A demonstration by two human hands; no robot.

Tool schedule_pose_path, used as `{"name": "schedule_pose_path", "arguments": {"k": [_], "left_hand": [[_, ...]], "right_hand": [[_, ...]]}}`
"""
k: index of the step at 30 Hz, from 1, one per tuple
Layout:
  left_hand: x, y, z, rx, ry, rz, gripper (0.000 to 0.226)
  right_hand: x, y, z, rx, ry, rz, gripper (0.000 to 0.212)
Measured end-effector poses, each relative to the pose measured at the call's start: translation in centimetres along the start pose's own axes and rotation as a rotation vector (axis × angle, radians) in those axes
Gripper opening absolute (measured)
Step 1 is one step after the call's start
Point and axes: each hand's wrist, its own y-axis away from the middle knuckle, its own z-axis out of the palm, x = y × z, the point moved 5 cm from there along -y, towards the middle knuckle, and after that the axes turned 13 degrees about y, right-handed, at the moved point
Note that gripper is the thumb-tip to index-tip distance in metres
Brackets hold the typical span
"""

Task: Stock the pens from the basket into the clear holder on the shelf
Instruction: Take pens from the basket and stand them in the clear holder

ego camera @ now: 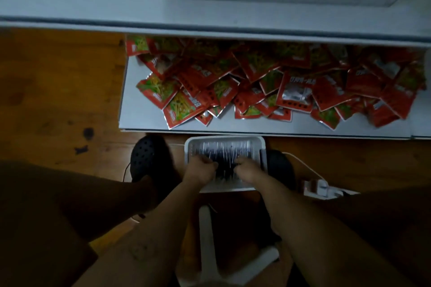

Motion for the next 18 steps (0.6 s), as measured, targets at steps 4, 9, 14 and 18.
{"name": "schedule_pose_path", "arguments": {"k": [4,9,14,18], "left_hand": [[-0.5,-1.7,0.8,-0.019,0.065,-0.033,0.012],[-2.1,-2.7,0.5,-0.005,0.048,-0.094,0.026],[-0.9,-2.0,-0.5,0.010,0.018,-0.062,0.015],[2.0,-0.1,-1.2,0.032,-0.008,0.048,0.019]], "right_hand": [[0.2,-2.5,2.7,-0.083,-0.029,0.033,0.054],[0.2,-4.3,3.6,-0.075,-0.058,0.115,0.038],[0.7,-3.6,2.0,0.115,-0.146,0.182,0.023],[0.1,-1.7,1.1,0.180,-0.200,0.169,0.015]]}}
